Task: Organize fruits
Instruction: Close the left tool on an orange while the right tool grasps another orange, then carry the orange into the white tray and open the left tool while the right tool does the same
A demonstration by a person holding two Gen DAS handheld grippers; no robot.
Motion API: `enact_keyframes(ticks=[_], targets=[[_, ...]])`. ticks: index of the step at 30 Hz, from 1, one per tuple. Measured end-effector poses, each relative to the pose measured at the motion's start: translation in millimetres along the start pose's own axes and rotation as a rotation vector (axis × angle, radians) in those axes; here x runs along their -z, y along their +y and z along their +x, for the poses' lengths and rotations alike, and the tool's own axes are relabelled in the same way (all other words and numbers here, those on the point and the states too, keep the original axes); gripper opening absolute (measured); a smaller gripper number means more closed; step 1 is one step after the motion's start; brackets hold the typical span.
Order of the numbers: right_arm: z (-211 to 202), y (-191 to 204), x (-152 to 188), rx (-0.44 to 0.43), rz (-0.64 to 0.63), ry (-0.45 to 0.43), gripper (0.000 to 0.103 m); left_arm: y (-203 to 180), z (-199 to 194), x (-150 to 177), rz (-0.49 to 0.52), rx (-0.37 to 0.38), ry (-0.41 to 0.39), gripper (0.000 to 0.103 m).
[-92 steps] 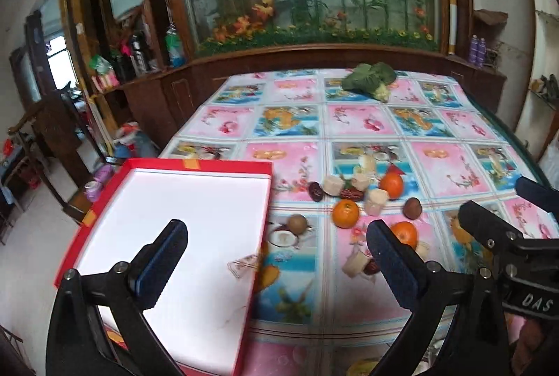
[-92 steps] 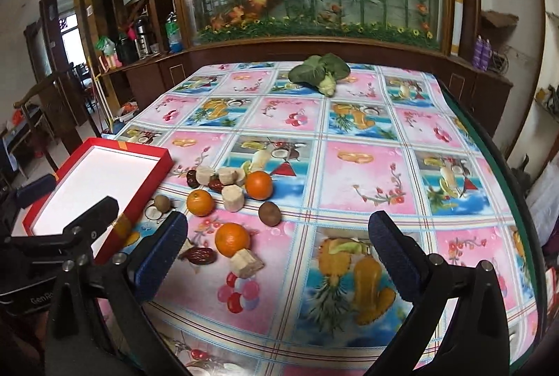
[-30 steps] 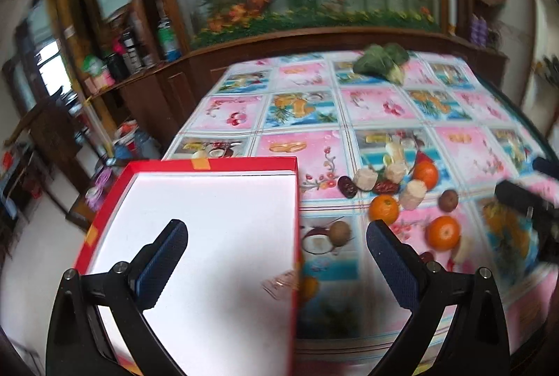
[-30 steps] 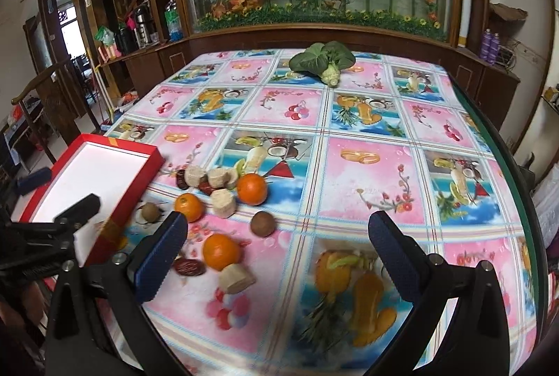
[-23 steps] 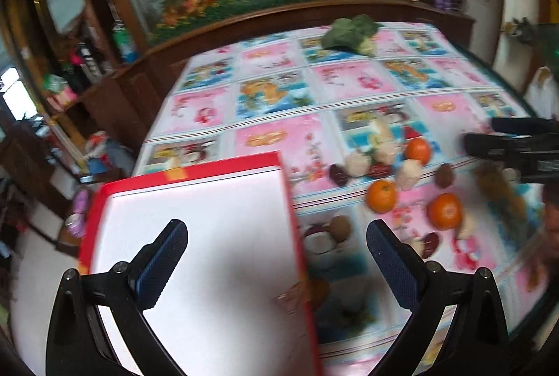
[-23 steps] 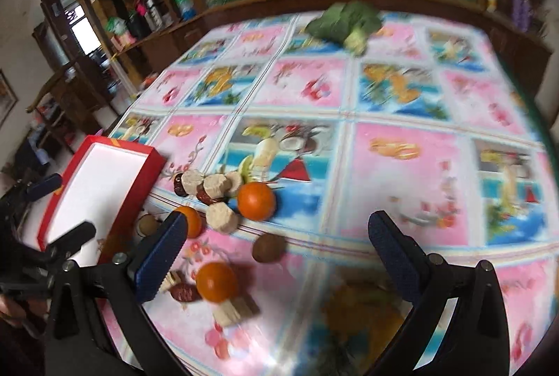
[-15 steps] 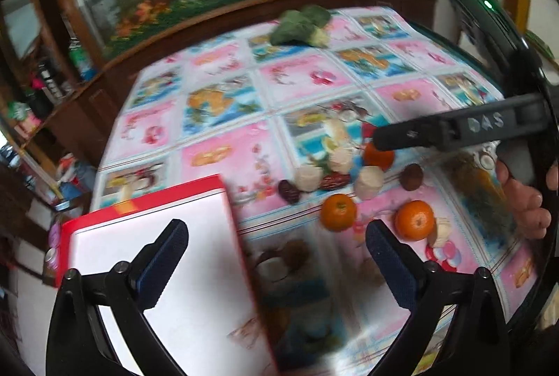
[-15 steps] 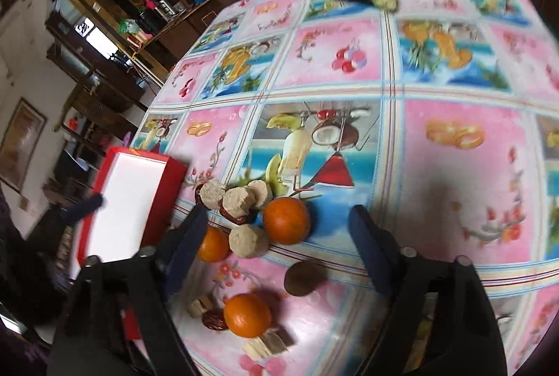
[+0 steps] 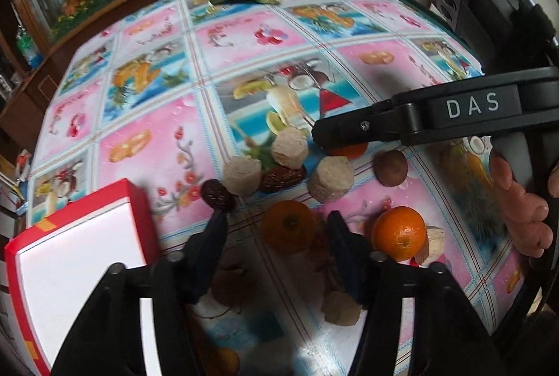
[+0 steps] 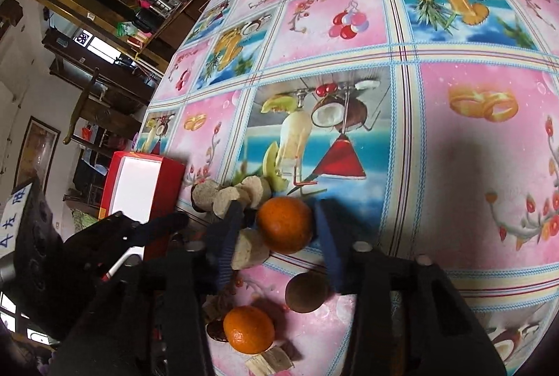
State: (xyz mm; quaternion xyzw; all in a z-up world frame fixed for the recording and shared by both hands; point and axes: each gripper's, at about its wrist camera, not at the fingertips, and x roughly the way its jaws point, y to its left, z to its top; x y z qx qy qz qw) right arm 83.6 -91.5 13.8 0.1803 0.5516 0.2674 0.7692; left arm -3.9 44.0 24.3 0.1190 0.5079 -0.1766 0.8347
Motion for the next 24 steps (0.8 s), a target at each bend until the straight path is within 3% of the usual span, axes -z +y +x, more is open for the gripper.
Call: enact_keyframes(ticks=[9,13,17,19,24], targets=[[-2.0,-7.4,1.0,-0.045,-0.005,-0.011,0.036,-2.2,9.5,-3.0,0.007,0.047,0.006,0.031],[-7.6,-8.5,3.2,-0.045,0.004,-0.03,0.036,-0.9,5.6,1.5,-0.015,0.046,-0.014,0.031],[-23.4,8.5,7.9,-0.069,-0.024,-0.097,0.035,9.1,-33.0,10.5,-0.094,0.024,-0.119,0.031],[-29.3,26.0,13.0,-0.096,-0.057,-0.122,0.035,14.0,-56.8,18.8,-0.129,-0.004,-0.179,0.031],[-19.3,100.4,35.5,-0.207,-0.205,-0.105,0.036,51.6,-118.4,65.3,-0.262,-0.183,-0.282,0.031]])
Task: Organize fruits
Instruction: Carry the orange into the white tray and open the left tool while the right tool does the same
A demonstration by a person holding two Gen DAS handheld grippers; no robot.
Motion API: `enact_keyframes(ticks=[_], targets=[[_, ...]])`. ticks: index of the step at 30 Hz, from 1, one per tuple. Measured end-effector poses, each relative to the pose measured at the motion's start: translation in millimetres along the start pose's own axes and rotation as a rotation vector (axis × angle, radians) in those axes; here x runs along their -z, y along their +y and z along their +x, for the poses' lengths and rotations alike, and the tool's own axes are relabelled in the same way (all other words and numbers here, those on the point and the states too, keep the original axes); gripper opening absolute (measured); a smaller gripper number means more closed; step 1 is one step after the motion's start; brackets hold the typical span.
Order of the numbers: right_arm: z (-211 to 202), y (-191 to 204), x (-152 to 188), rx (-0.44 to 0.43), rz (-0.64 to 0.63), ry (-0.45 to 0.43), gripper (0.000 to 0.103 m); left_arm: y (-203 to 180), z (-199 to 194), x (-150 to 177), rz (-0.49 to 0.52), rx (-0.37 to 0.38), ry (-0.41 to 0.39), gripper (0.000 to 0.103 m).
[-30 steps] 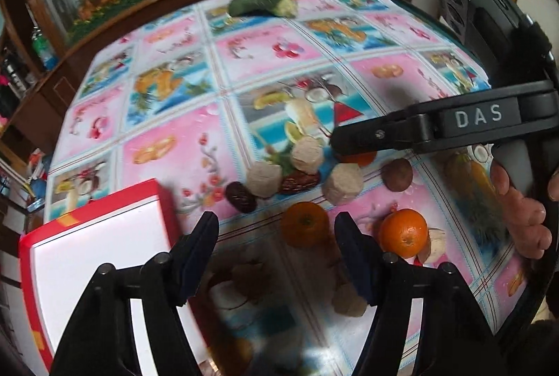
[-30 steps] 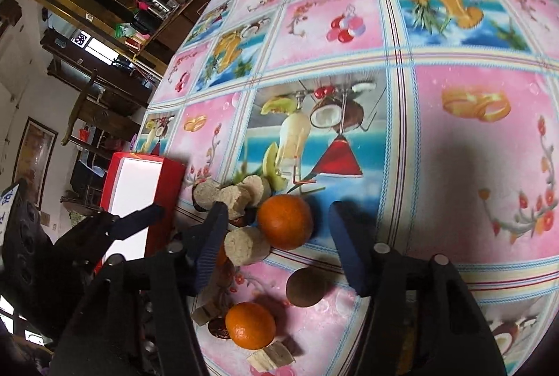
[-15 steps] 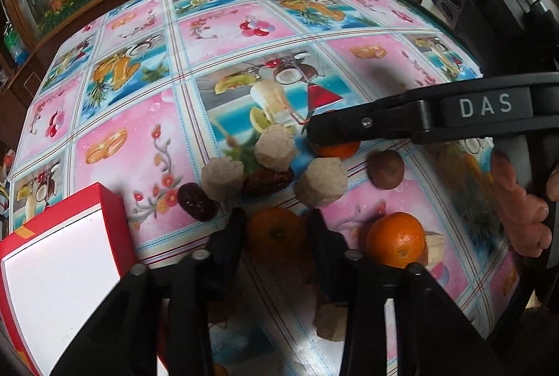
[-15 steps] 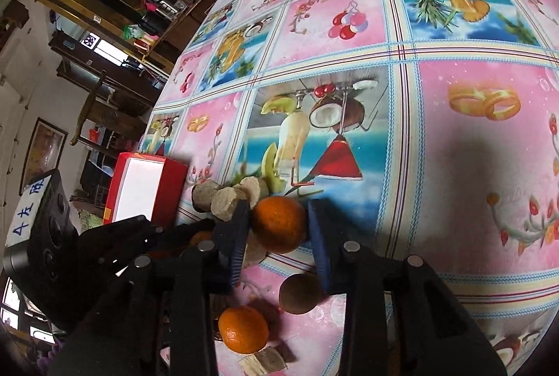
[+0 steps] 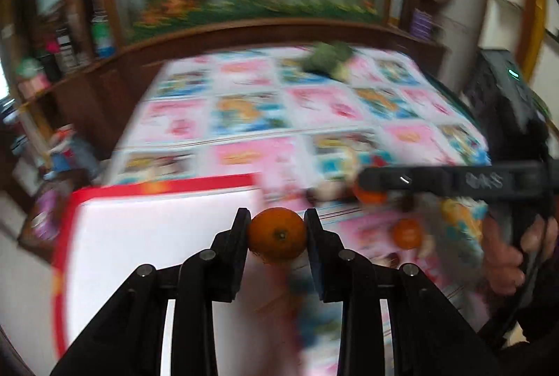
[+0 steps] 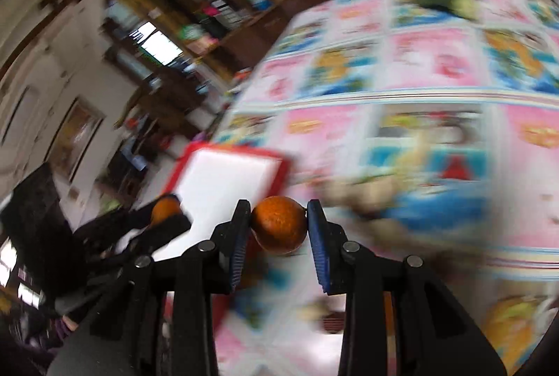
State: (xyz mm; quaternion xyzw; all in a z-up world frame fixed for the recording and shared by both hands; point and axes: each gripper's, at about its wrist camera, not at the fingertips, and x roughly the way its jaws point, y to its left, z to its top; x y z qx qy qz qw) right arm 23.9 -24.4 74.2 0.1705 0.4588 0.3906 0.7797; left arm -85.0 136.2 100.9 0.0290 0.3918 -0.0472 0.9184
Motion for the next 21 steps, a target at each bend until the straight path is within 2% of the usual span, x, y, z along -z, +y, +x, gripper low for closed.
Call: enact_keyframes(ticks=[3,7,12,17,18,20,21], targets=[[25.6,42.0,7.6,-0.041,-0.088,0.039,0.036,38.5,-8.0,21.1,-0.076,-0.099,0.024,0.031],[68.1,83.8,27.7,-0.04,-0.187,0.117,0.036,73.7,-3.4,53.7,-0.159,-0.187,0.091,0.031],[110.4,112.0,52.8,0.014,-0.275,0.206,0.036,88.9,0.7,77.0,-0.204,-0.215,0.127,0.031],[131.0,115.0,65.0,0.058,-0.3,0.267,0.036,101.2,2.9,84.9,-0.232,-0.252,0.146,0.033],[134.1,114.1,65.4,0.07,-0.301,0.279,0.036,104.0,3.9,86.2,-0.24,-0.254,0.152,0.035],[133.5,113.7,66.0,0.073,-0.293,0.273,0.037,107.3,5.0,88.7,-0.262,-0.275,0.164,0.057],[133.8,112.6,63.8,0.08,-0.291,0.274,0.041,108.2,3.4,90.1,-0.265,-0.283,0.161,0.06]])
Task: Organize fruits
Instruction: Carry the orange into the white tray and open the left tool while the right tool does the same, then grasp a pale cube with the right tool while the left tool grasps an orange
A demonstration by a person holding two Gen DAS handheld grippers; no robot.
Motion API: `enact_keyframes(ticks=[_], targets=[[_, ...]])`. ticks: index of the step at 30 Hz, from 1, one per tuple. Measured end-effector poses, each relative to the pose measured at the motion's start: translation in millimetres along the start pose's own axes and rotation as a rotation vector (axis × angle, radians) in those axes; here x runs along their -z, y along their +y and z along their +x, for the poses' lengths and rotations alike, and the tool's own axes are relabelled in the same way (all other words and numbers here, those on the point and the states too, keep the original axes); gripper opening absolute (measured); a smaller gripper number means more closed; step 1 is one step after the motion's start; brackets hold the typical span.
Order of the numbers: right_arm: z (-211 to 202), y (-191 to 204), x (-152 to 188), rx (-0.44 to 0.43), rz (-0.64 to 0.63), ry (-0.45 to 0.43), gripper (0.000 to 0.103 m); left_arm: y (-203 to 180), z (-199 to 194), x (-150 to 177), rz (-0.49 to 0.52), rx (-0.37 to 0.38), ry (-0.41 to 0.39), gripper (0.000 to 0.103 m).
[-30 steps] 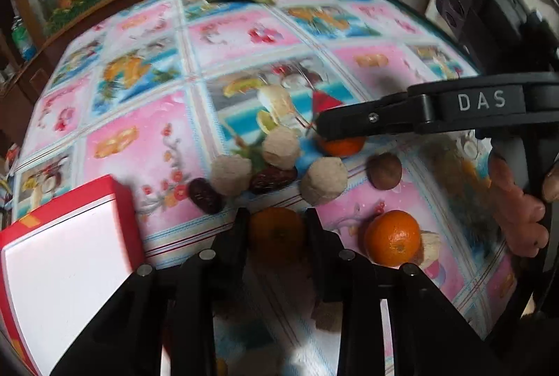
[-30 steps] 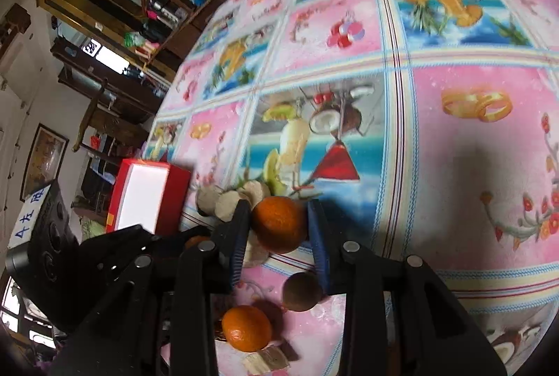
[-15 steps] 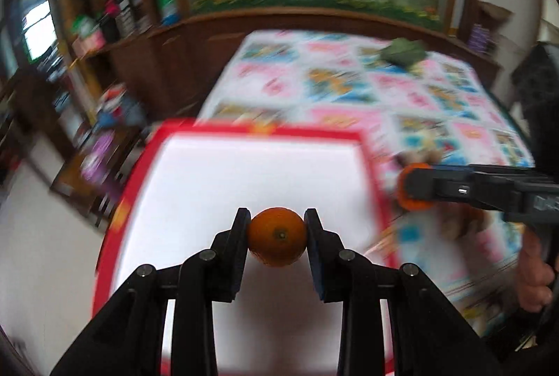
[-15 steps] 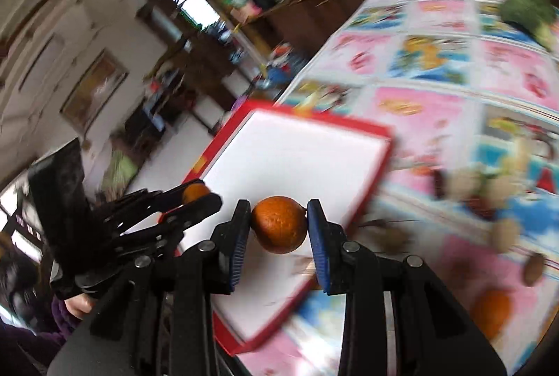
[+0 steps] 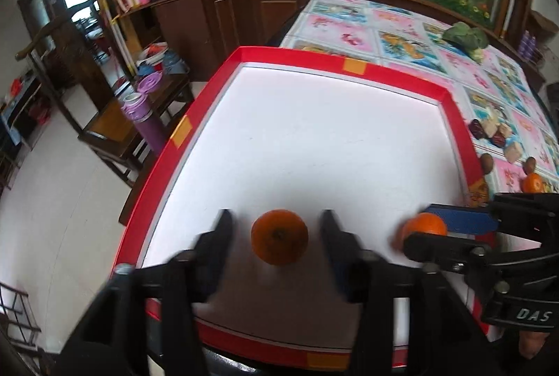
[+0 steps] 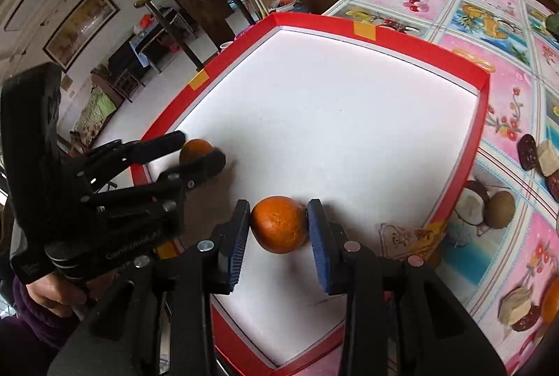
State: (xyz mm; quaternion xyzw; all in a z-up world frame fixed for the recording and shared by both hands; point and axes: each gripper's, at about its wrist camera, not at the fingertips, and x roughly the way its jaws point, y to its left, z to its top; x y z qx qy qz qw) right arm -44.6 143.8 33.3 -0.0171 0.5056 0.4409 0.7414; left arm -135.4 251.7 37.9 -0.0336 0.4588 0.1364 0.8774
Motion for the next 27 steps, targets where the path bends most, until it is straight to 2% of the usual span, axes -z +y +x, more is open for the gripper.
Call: enact_keyframes(ticks=[1,2,4,7,8,10,13,17,20,24,27], targets=[[-1.6,-1.4,-0.5,0.01,0.002,0.002,0.046,1.2,-0.1,1.8,-0.001,-0.004,-0.003,0.066],[-6.7,-3.1,0.1,0.016,0.003,-0.007,0.047,0.4,-2.1,1.8,-0.001,-0.007,-0.006,0.068],[-22.6,-3.6,4.4,0.008,0.0,-0.056,0.047,-1.8,-9.0,0.9,-0.001,-0.008,-0.026,0.069],[-62.3,-16.3,14.5,-0.003,0.004,-0.158,0.048,-12.2,-21.3,-1.8,0.013,0.013,-0.062,0.077],[-79.9,-25.9,20.5,0.011,0.012,-0.204,0.05,-21.2,-26.9,-2.5,0.029,0.035,-0.076,0.078],[-107.2,-44.4,34.2,0.046,0.04,-0.26,0.06,-36.2,-33.9,-2.2,0.067,0.07,-0.089,0.078],[-138.7,-69.9,56.7,0.115,0.083,-0.305,0.06,-71.9,-42.0,-0.3,0.154,0.14,-0.1,0.078],[-164.6,-100.9,91.4,0.245,0.11,-0.268,0.06,-114.3,-44.8,2.5,0.241,0.216,-0.089,0.078],[-168.6,-119.0,112.6,0.317,0.115,-0.214,0.06,-140.4,-46.3,2.5,0.294,0.236,-0.085,0.078],[-159.4,-133.5,116.5,0.323,0.116,-0.174,0.06,-162.0,-47.2,1.5,0.319,0.271,-0.065,0.078],[-146.7,-133.6,111.6,0.326,0.079,-0.15,0.057,-174.9,-47.1,-0.8,0.342,0.261,-0.059,0.078]])
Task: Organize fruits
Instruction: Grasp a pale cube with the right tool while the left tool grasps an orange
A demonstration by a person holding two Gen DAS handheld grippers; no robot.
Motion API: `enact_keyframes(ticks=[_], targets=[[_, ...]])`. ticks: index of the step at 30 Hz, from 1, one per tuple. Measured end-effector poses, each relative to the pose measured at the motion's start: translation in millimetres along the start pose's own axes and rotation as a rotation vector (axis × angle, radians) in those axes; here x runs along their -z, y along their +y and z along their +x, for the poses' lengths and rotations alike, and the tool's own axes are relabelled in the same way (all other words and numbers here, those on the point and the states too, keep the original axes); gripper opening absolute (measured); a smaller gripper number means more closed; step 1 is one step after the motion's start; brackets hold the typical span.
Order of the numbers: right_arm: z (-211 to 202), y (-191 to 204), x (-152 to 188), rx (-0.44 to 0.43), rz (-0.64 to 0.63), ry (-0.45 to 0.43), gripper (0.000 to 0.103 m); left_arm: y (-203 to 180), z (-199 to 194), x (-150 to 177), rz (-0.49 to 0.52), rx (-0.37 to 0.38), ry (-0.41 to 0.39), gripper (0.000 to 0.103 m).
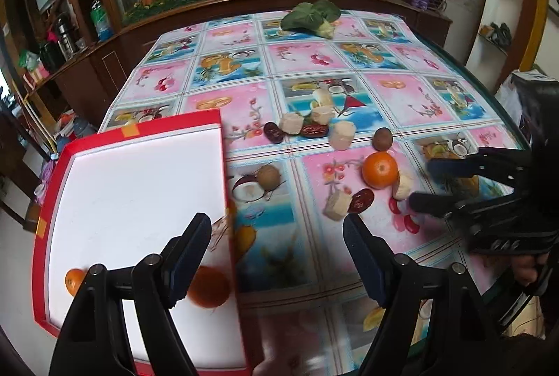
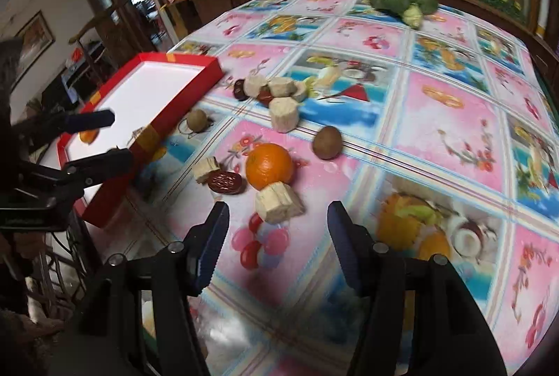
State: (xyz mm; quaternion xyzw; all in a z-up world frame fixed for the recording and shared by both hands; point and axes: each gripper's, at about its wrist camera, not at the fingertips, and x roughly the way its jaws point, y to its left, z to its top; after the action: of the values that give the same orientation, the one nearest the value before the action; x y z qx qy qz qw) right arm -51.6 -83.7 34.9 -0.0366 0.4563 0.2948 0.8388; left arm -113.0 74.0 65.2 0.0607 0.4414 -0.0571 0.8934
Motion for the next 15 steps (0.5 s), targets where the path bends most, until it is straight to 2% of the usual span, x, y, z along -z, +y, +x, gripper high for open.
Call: enact_keyframes(ticks=[2,4,5,9,15], targets=[[7.4,4.7,0.1,0.014,-0.024,0.013,0.051,-4.0,0.8,-0.8,0.001,-0.008,0.008,0.078],[18.2,7.8,0.7,0.014,-0.05,0.043,0.038,-4.6,1.0,-1.7,-0.001,-0.012,0.016,0.078],[18.8,9.4,1.4,0.027,-0.069,0.028,0.034,-4.3,0.3,-2.6,-0.002,-0.021,0.019,0.078],[18.7,12.1,4.3,0.026,-0.123,0.021,0.033,-6.9,-3.7,-8.3,-0.016,-0.036,0.007,0.078],[7.0,-8.8,9.0,0.025,-0.103,0.025,0.033,-29.9,4.4,-24.0,0.01,-0.009,0.006,0.078]])
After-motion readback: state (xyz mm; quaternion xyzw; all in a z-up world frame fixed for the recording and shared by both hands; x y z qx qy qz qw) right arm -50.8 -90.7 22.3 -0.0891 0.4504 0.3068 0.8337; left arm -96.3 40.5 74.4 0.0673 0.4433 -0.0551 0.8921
